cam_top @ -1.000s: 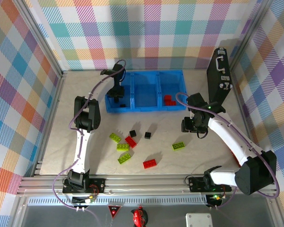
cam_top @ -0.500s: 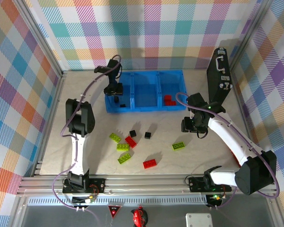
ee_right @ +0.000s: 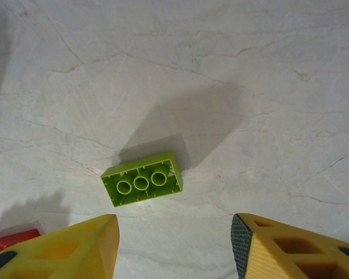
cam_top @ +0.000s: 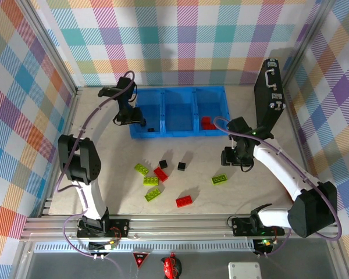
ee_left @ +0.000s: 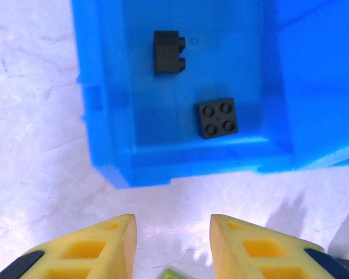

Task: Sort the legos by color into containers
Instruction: Place the lego in the container, then pick up the lego from the bottom-center of the table.

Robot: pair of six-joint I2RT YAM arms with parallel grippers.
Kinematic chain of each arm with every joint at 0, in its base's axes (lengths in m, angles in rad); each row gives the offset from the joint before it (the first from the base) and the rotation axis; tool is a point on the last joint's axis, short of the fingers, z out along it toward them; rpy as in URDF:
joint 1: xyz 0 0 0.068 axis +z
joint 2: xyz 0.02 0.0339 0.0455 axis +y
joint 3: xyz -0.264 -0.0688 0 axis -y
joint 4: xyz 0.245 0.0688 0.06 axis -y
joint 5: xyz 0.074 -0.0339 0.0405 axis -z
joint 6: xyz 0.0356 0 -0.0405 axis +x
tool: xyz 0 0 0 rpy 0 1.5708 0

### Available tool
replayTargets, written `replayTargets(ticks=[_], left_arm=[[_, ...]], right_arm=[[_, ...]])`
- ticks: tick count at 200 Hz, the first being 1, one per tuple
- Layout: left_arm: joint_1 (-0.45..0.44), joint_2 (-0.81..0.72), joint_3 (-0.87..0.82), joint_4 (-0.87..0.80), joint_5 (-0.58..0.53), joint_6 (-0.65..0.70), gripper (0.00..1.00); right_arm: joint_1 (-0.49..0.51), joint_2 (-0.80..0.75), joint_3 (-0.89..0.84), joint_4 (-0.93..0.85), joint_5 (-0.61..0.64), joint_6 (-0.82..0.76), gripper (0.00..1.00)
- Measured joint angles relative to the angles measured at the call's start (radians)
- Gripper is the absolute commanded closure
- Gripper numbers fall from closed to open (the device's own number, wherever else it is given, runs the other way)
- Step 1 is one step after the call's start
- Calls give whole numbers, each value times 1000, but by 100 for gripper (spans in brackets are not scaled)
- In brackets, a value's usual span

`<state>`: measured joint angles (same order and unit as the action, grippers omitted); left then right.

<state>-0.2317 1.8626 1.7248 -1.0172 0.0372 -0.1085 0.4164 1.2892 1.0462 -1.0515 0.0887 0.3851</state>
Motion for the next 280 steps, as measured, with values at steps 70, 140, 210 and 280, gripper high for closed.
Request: replayTargets(ticks=[70, 140, 210, 280], left_arm=[[5, -200, -243, 66, 14, 51, 61], [5, -203, -318, 145, 27, 73, 59], [6, -202, -330, 160, 24, 76, 58], [6, -202, -330, 160, 22, 76, 59]], right_arm=[[76, 108, -3, 16, -3, 15, 41], [133, 209, -13, 60, -6, 39, 27], [164, 325, -70, 121, -37, 57, 21], [194, 380, -70, 133, -18, 55, 27]])
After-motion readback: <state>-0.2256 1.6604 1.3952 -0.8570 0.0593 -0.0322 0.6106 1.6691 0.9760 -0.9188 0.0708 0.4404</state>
